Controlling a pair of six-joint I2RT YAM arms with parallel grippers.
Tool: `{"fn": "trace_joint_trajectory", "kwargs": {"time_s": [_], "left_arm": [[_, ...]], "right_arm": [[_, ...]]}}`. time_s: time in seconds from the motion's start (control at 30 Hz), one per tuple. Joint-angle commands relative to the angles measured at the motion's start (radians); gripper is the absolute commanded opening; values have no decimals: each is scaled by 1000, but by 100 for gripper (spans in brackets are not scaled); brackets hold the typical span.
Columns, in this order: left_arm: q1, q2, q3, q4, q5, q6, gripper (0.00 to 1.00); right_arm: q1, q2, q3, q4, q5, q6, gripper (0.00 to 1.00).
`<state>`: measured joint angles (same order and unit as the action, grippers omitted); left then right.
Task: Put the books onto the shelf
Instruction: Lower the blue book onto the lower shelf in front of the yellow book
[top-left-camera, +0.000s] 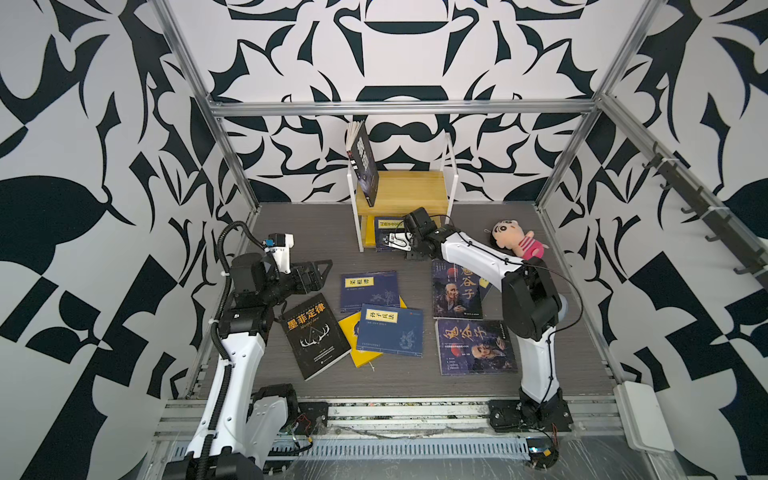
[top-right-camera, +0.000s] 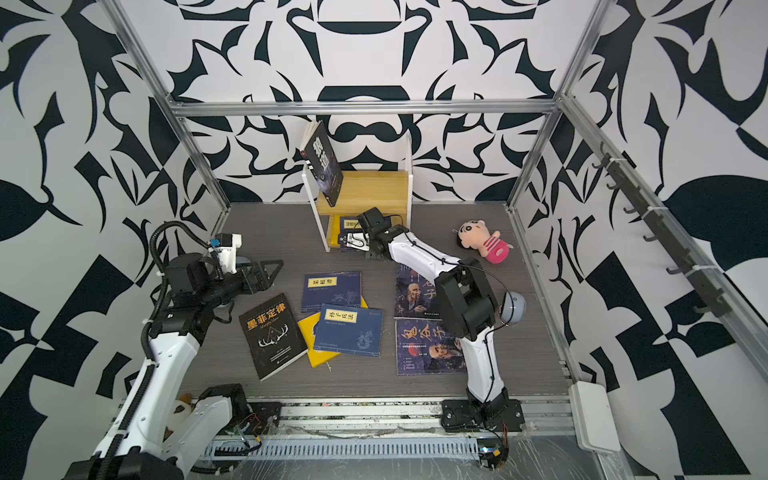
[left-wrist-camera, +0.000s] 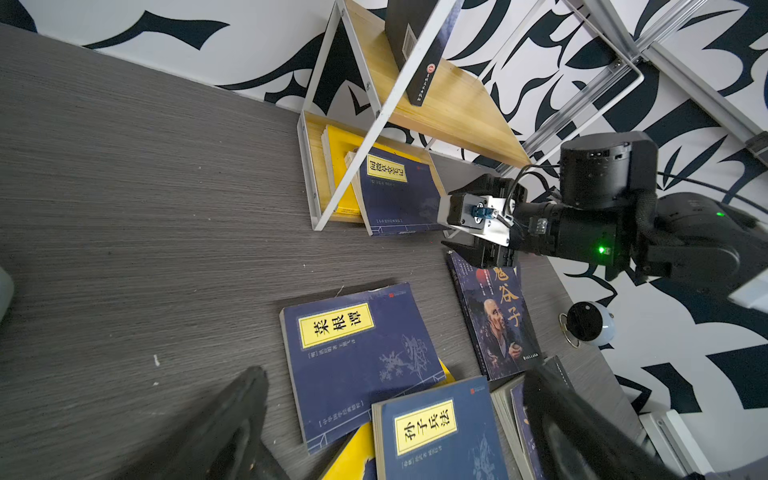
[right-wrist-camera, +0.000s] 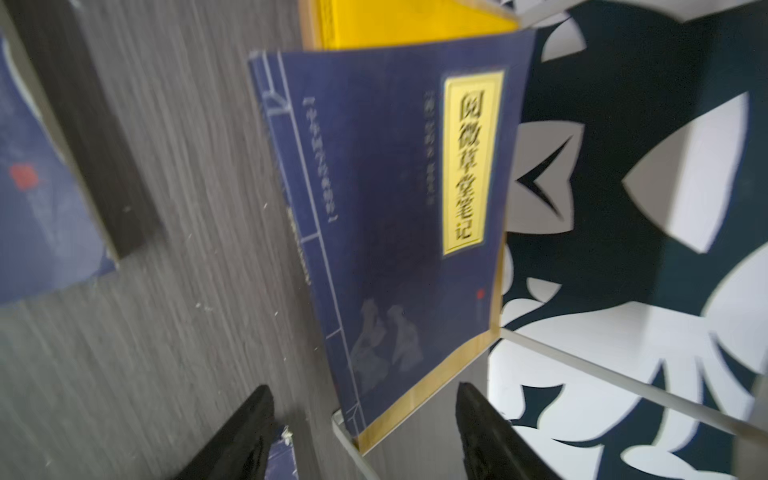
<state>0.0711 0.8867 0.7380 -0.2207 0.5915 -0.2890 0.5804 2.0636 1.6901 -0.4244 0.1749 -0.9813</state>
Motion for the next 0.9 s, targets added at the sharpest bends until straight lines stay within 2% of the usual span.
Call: {"fn": "trace_joint_trajectory", "kwargs": {"time_s": [0.0, 0.23, 0.43, 0.5, 0.6, 0.87], "left_arm": [[-8, 2, -2, -4, 8, 11, 100], [-11, 21, 21, -26, 1, 5, 99], [-11, 20, 24, -32, -7, 7, 99], [-11, 20, 23, -30, -7, 8, 100], [-11, 18, 23, -31, -10, 11, 99], [-13, 20, 32, -43, -14, 14, 99]], "right_arm": [[-23, -5, 82, -142, -143, -14, 72], [-30, 96, 209, -217, -165, -23, 73], [-33, 135, 252, -204, -185, -5, 72], [-33, 143, 255, -177, -180, 14, 69], [-33, 157, 259, -158, -175, 34, 58], [-32, 181, 269, -117, -168, 61, 49]]}}
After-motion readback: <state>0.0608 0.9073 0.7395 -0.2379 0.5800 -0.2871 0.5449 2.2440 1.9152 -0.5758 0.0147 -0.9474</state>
